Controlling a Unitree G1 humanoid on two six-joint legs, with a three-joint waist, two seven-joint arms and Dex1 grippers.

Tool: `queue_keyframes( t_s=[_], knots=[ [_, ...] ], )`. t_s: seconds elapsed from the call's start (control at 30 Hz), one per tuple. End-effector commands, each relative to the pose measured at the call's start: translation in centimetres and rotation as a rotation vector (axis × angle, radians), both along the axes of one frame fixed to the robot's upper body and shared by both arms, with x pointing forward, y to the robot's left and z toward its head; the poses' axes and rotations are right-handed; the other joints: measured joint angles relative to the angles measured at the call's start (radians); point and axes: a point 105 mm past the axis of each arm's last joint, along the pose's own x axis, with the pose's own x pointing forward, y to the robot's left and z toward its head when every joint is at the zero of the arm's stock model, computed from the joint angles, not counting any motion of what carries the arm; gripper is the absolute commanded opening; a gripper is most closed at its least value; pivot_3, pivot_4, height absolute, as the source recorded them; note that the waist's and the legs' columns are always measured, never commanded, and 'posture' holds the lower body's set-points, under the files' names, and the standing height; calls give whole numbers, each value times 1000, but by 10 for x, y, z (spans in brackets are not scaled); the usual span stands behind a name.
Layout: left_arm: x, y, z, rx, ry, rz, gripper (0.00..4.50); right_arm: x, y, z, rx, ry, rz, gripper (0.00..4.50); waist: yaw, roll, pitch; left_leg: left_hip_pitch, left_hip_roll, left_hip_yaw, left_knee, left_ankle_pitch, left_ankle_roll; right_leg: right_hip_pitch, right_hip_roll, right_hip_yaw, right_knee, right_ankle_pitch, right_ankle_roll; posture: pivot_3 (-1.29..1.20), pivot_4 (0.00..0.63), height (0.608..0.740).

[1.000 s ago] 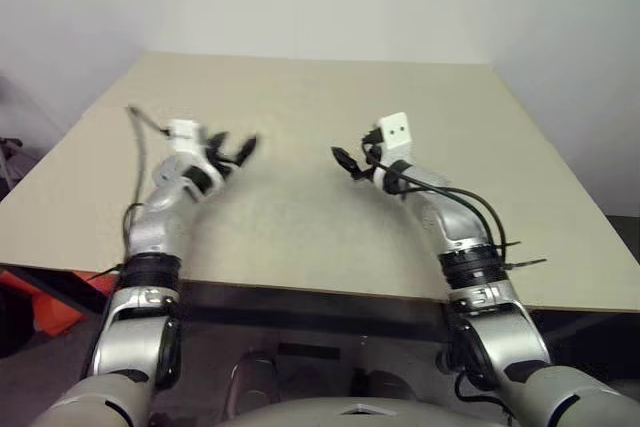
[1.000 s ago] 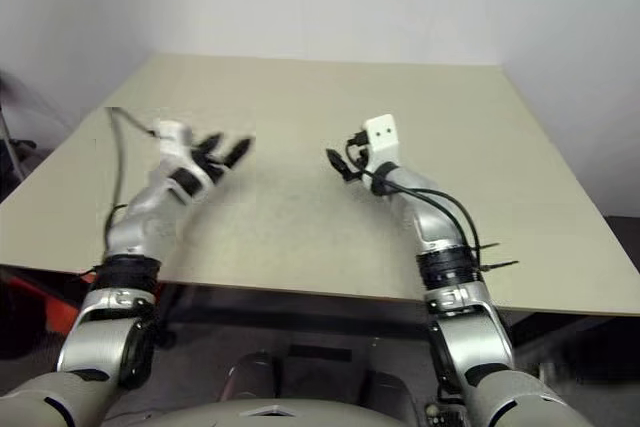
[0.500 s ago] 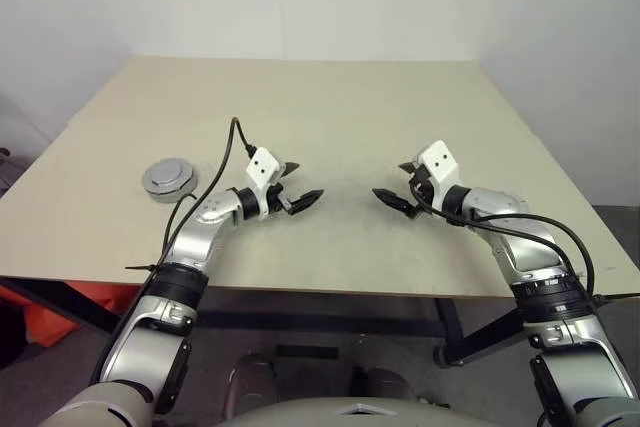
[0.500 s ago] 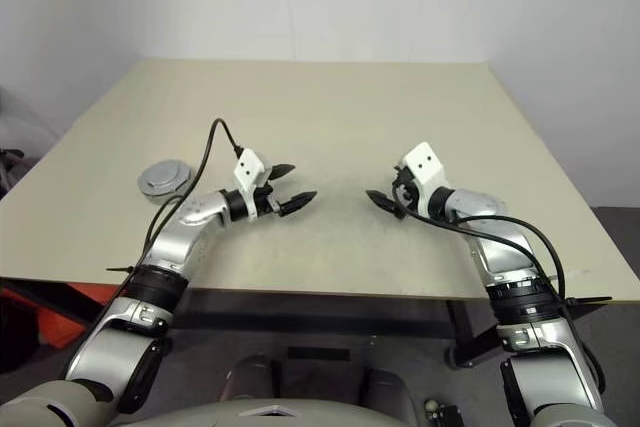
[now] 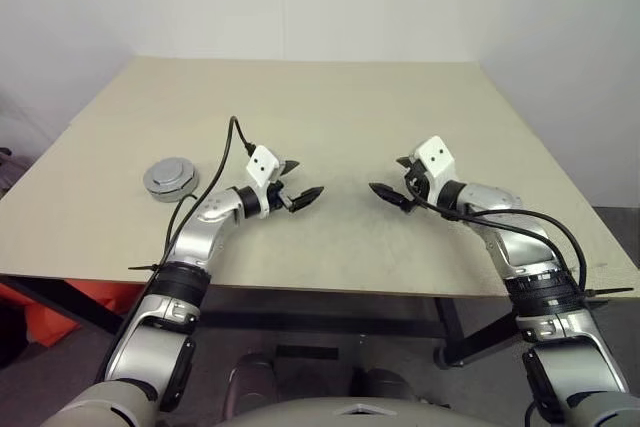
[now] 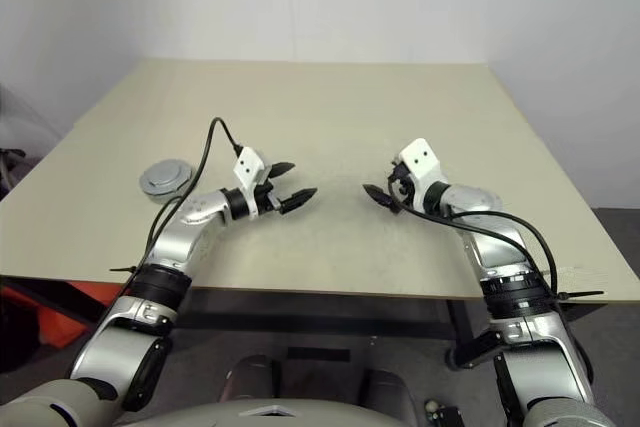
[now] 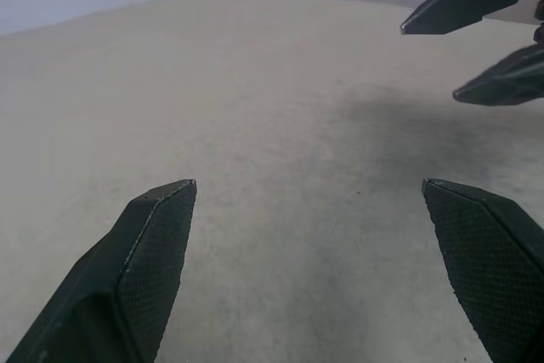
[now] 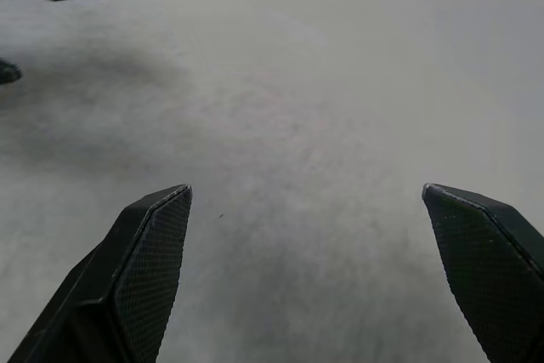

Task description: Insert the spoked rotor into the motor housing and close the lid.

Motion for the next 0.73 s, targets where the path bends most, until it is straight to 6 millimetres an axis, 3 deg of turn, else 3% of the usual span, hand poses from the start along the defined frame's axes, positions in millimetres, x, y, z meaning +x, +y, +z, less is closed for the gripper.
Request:
queue_keyframes(
  t_s=[0.03,0.2,0.73],
  knots=[
    [7,0,21,-20,-60,-1,4481,11,-6,25,21,-93,-47,4488,0,0,0,0,0,0,0,0,0,0,0,0,0,0,0,0,0,740],
    [7,-2,23,-19,-58,-17,4481,11,-7,32,31,-124,-51,4488,0,0,0,0,0,0,0,0,0,0,0,0,0,0,0,0,0,740],
    [3,-6,19,-6,-59,-36,4481,14,-9,27,5,-130,-95,4488,0,0,0,0,0,0,0,0,0,0,0,0,0,0,0,0,0,740]
  ],
)
